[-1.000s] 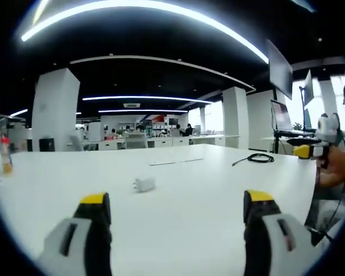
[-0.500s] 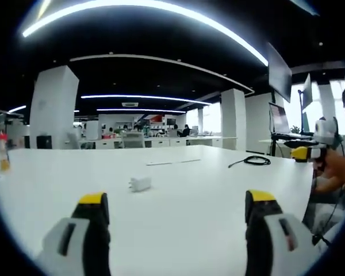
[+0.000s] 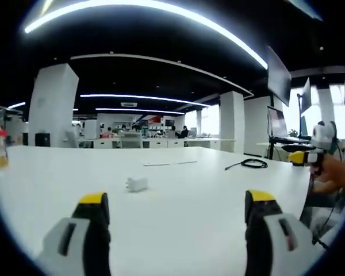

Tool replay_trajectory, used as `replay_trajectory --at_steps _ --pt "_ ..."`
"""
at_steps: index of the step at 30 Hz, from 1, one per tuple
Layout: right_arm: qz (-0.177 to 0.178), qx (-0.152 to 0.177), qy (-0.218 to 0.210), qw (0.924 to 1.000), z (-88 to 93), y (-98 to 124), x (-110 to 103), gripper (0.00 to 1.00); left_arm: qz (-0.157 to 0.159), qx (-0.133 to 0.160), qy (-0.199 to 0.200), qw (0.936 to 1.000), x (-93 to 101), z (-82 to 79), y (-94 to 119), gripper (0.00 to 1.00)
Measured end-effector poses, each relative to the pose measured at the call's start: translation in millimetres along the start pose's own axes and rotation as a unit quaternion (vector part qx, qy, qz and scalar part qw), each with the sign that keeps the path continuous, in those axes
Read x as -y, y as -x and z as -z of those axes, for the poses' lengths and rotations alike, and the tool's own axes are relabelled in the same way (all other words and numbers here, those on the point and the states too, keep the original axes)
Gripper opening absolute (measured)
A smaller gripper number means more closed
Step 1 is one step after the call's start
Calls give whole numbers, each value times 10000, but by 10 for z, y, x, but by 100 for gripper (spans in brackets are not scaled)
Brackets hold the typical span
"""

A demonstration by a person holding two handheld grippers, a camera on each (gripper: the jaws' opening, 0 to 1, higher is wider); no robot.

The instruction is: Plug the desk Type‑C cable into the charger adapter.

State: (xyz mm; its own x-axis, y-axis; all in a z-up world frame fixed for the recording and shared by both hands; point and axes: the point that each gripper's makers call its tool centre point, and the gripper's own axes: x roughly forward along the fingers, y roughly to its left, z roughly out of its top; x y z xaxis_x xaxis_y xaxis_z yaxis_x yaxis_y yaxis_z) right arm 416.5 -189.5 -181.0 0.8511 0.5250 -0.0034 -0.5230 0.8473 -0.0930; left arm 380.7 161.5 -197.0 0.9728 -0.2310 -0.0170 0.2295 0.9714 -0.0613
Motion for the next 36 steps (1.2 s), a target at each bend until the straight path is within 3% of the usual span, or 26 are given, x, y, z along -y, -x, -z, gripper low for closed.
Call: replay_trajectory --at_steps 36 --pt "101 3 -6 9999 -17 45 79 95 17 -128 -198 9997 8 46 4 99"
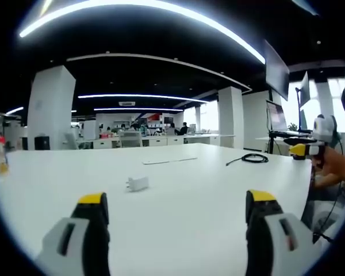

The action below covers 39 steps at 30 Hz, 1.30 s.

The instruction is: Plug the desk Type‑C cable into the charger adapter.

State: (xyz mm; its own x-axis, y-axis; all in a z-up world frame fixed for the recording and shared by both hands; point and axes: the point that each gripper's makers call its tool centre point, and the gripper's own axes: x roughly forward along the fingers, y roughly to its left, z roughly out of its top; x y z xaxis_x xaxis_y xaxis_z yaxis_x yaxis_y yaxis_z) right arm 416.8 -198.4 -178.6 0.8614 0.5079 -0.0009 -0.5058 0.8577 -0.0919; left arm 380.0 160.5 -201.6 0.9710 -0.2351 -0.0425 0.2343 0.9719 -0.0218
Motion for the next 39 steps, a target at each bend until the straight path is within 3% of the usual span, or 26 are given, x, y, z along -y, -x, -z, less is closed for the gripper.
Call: replay_trajectory --at_steps 21,32,39 --pt "-82 -49 -73 9999 75 -3 -10 95 102 -286 -511 9982 -170 -29 -239 99" --pt "-121 -52 -142 9998 126 -26 -20 95 291 -508 -885 9943 -388 -59 -556 97" --pt "-67 -69 -216 9997 179 -12 0 95 490 -788 -1216 9882 -494 -25 -797 94"
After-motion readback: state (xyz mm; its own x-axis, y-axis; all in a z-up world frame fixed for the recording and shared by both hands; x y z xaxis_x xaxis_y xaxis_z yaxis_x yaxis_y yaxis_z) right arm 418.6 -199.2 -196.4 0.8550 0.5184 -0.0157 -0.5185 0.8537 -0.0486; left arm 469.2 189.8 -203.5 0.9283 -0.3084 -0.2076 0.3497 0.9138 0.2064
